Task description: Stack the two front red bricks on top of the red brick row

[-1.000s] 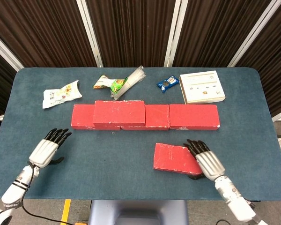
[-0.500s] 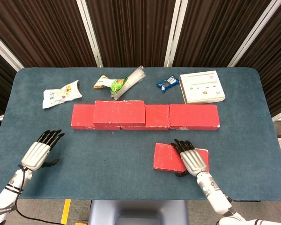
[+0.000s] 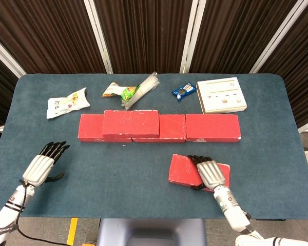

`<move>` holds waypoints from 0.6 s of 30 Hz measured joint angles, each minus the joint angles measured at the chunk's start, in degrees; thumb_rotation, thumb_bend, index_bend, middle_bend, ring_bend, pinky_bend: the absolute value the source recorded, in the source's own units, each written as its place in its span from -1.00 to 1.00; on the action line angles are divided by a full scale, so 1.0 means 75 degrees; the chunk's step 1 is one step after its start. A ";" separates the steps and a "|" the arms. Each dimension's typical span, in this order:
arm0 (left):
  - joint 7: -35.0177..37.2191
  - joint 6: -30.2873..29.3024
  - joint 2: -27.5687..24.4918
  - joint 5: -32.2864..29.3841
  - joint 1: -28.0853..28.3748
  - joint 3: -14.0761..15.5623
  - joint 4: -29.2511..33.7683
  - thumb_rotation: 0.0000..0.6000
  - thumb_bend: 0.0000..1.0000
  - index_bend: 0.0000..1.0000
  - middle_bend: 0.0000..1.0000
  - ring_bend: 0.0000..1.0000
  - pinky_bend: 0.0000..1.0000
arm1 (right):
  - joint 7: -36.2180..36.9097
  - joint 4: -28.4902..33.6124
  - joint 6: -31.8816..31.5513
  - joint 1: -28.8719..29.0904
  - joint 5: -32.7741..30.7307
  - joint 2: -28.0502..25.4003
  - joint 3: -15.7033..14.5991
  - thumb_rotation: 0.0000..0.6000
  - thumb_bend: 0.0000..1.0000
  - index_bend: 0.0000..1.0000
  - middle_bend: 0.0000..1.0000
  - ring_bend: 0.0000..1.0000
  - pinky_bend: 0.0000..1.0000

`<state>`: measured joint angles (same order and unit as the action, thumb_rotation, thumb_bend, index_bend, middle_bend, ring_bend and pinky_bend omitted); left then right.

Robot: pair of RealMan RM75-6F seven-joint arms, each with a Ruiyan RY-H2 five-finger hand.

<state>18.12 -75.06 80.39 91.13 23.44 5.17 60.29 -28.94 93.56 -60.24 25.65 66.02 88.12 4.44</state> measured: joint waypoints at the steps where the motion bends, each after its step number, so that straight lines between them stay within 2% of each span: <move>1: -0.0028 -0.0005 -0.0014 0.0003 -0.0016 -0.0008 0.0026 1.00 -0.47 -1.00 -1.00 -1.00 -0.92 | 0.0049 0.0033 -0.0046 0.0003 0.0058 -0.0044 0.0014 1.00 -0.66 0.37 0.01 -0.19 0.20; 6: -0.0199 -0.0010 -0.0062 -0.0002 -0.0083 -0.0038 0.0139 1.00 -0.47 -1.00 -1.00 -1.00 -0.92 | 0.0330 0.0152 -0.0316 0.0055 0.0472 -0.0338 0.0218 1.00 -0.65 0.38 0.01 -0.18 0.21; 12: -0.0528 -0.0019 -0.0106 -0.0111 -0.0190 -0.0141 0.0274 1.00 -0.46 -1.00 -1.00 -1.00 -0.92 | 0.0894 0.0003 -0.0427 0.0419 0.0998 -0.0836 0.0819 1.00 -0.65 0.37 0.02 -0.17 0.21; 18: -0.0889 0.0074 -0.0076 -0.0302 -0.0257 -0.0283 0.0279 1.00 -0.45 -1.00 -1.00 -1.00 -0.92 | 0.1520 -0.0622 0.0212 0.1126 0.1265 -0.1318 0.1302 1.00 -0.65 0.36 0.03 -0.17 0.21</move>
<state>11.45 -74.51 79.82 88.86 21.51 3.04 62.38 -17.54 88.90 -58.65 34.10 75.51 78.23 14.20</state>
